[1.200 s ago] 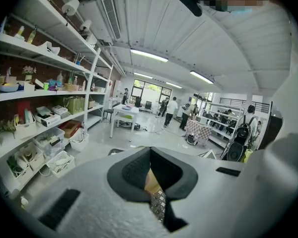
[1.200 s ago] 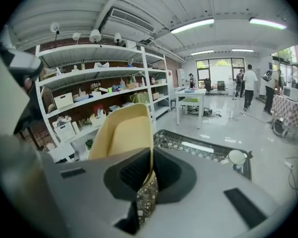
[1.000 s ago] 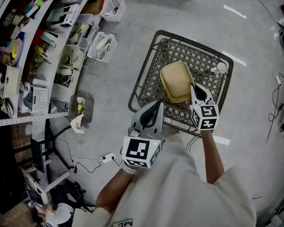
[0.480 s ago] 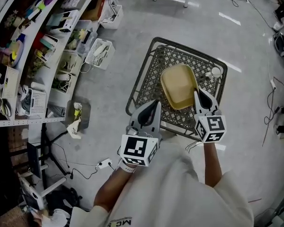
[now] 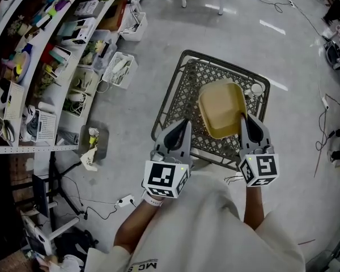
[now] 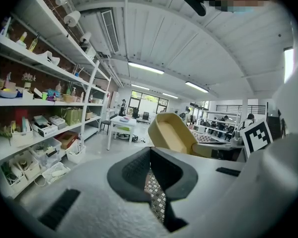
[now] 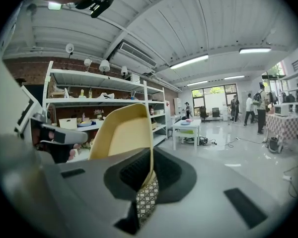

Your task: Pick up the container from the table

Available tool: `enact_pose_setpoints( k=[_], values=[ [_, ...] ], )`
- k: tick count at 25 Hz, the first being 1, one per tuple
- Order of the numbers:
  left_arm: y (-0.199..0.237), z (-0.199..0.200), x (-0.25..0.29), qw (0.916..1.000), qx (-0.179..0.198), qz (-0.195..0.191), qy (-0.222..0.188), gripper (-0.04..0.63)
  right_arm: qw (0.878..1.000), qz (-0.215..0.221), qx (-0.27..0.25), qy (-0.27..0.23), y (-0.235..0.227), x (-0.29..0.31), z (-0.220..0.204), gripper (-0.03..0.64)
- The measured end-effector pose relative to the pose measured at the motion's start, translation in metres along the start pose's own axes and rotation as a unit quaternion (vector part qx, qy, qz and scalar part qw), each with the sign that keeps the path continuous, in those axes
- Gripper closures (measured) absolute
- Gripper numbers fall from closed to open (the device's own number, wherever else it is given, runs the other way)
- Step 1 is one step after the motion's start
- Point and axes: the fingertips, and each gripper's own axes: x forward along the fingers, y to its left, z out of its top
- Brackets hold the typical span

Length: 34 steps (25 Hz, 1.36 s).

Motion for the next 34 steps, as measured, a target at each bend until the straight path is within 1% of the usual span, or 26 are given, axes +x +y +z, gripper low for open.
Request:
enact_pose_setpoints(
  k=[5, 10, 16, 34],
  values=[
    [0.005, 0.003, 0.000, 1.0000, -0.003, 0.004, -0.007, 0.574, 1.000, -0.002, 0.000, -0.008, 0.006, -0.009, 0.008, 0.589],
    [0.006, 0.007, 0.000, 0.9999, -0.001, 0.003, -0.012, 0.574, 1.000, -0.004, -0.016, -0.026, 0.014, -0.017, 0.020, 0.589],
    [0.003, 0.007, 0.004, 0.9999, -0.002, 0.001, -0.012, 0.572, 0.999, 0.001, -0.025, -0.036, 0.014, -0.019, 0.029, 0.589],
    [0.000, 0.007, 0.003, 1.0000, 0.001, 0.000, -0.010, 0.574, 0.999, 0.000, -0.017, -0.036, 0.011, -0.023, 0.026, 0.589]
  ],
)
